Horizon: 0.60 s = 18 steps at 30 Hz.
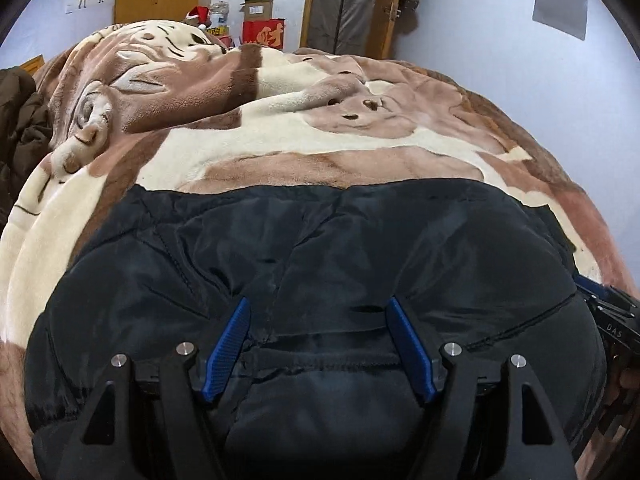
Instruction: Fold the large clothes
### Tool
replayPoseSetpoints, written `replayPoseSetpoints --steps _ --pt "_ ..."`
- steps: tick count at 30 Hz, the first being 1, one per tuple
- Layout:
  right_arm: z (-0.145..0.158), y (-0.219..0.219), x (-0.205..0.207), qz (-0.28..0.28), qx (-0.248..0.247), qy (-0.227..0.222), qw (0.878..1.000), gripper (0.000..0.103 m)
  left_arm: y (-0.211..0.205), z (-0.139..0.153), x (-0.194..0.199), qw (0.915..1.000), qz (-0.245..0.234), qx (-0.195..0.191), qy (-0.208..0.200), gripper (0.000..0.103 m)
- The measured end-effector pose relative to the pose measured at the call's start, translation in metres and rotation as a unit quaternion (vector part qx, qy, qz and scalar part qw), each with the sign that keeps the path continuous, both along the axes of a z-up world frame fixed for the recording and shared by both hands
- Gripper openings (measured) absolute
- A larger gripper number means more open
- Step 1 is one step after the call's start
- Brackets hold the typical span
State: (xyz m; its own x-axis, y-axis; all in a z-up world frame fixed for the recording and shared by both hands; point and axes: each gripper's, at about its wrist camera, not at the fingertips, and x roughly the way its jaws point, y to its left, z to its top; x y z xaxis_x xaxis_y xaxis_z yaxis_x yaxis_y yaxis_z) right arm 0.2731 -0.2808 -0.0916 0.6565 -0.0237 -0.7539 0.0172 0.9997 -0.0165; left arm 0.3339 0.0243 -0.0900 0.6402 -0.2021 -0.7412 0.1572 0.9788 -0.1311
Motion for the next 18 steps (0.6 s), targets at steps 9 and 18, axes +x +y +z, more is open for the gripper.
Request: replayPoseSetpoints --steps 9,18 --pt "0.062 0.005 -0.046 0.018 0.014 -0.032 0.999 0.047 0.063 0.049 -0.048 0.9980 0.042 0.018 -0.044 0.066" --pt "0.016 -0.002 -0.043 -0.001 0.001 0.033 0.999 0.047 0.118 -0.008 -0.054 0.9951 0.098 -0.006 0.018 0.066"
